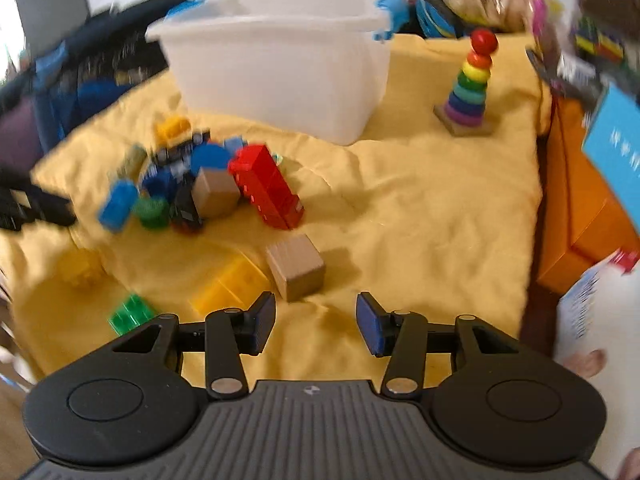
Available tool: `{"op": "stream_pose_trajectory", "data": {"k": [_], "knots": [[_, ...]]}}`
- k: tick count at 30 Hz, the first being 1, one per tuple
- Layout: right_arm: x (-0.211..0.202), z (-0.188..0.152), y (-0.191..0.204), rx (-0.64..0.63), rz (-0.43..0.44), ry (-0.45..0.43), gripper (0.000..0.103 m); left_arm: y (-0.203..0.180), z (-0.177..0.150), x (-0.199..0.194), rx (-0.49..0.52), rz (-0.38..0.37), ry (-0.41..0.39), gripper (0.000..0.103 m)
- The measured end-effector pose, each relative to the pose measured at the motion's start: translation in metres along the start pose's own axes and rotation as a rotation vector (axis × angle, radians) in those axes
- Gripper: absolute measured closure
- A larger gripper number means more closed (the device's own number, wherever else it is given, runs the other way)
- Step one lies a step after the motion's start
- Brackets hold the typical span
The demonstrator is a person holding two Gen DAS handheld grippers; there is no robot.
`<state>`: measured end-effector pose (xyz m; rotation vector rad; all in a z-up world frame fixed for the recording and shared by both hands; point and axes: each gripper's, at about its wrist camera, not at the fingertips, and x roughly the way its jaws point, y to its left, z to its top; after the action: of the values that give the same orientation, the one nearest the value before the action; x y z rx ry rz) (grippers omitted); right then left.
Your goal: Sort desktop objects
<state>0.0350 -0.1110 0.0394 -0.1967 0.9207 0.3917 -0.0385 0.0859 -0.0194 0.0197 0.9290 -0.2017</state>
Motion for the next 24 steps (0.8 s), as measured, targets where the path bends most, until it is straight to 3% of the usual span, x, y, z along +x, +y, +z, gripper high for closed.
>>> {"op": "stream_pose_trajectory", "data": {"k": [2,5,8,10,11,15,19,23,24], "knots": [[-0.007,-0.001,0.001,0.006,-0.012,-0.005,0.054,-0.011,0.000,-0.015,0.052,-0.073,-0.035,0.055],[-0.018,0.002,-0.001,0.055,0.033,-0.038,0.054,-0.046,-0.006,-0.025,0.237,-0.104,-0.060,0.055],[-0.024,0.006,0.013,0.020,0.058,-0.072,0.055,-0.084,-0.017,-0.015,0.448,-0.103,-0.042,0.055],[-0.022,0.009,0.030,-0.057,0.054,-0.066,0.061,-0.097,-0.022,-0.004,0.519,-0.088,-0.019,0.055],[-0.020,0.010,0.039,-0.105,0.055,-0.057,0.066,-0.099,-0.023,-0.001,0.537,-0.095,-0.017,0.055],[-0.009,0.008,0.074,-0.291,0.007,-0.030,0.067,-0.105,-0.025,0.015,0.572,-0.099,0.025,0.055],[-0.004,0.010,0.082,-0.264,0.032,-0.021,0.066,-0.112,-0.038,0.028,0.653,0.014,0.063,0.056],[-0.002,0.010,0.082,-0.259,0.007,-0.021,0.066,-0.089,-0.033,0.031,0.502,-0.014,0.085,0.077],[-0.001,0.011,0.081,-0.251,-0.001,-0.019,0.066,-0.083,-0.030,0.030,0.454,-0.031,0.093,0.077]]}}
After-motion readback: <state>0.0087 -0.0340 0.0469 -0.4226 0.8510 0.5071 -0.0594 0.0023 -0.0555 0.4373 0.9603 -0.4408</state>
